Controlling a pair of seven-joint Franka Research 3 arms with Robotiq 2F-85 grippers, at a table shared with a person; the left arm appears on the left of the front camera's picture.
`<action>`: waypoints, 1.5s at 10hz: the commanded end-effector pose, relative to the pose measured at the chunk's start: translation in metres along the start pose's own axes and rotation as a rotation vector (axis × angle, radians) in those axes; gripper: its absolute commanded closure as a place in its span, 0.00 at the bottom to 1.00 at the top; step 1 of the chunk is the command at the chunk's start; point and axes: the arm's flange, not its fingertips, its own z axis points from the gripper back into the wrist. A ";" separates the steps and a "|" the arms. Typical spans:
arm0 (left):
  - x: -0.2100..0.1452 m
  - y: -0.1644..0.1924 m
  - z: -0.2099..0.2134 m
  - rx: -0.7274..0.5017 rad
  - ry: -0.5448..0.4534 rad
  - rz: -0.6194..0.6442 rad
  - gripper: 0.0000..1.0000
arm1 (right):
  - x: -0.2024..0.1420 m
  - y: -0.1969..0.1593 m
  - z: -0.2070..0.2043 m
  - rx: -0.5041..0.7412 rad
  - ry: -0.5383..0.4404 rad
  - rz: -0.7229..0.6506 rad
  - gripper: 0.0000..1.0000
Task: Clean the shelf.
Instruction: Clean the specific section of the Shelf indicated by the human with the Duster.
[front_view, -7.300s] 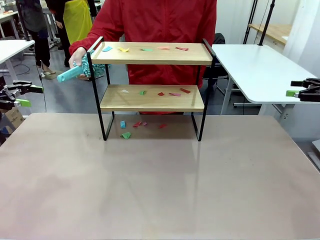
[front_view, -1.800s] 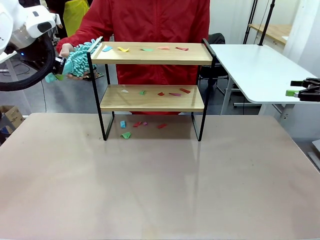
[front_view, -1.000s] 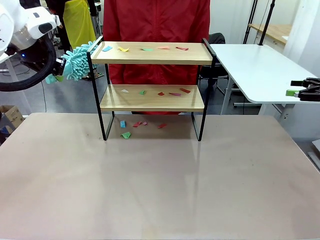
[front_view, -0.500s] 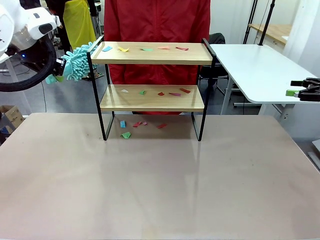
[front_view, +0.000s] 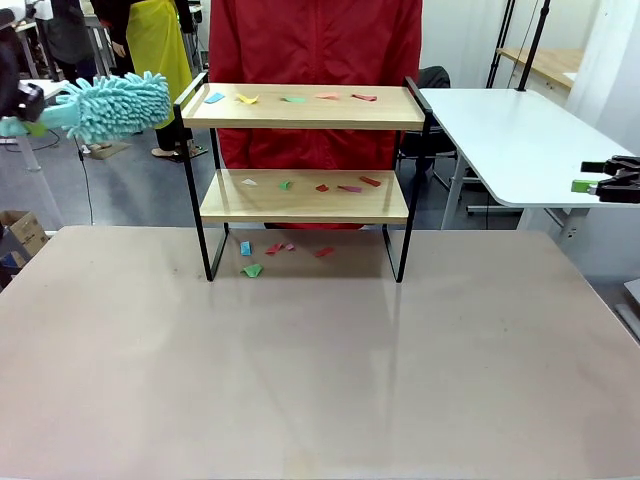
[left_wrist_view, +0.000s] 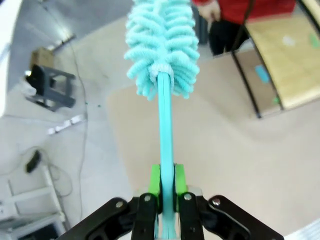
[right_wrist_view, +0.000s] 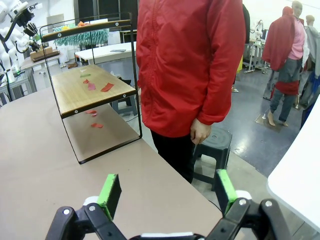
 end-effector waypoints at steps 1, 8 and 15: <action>-0.012 0.008 0.023 0.056 0.063 -0.215 0.87 | 0.009 0.003 -0.003 -0.014 0.010 -0.010 0.00; -0.067 0.000 0.096 0.002 0.386 -1.223 0.87 | 0.009 0.003 -0.003 -0.014 0.010 -0.010 0.00; -0.085 -0.060 0.083 -0.229 0.411 -1.371 0.87 | 0.009 0.003 -0.003 -0.014 0.010 -0.010 0.00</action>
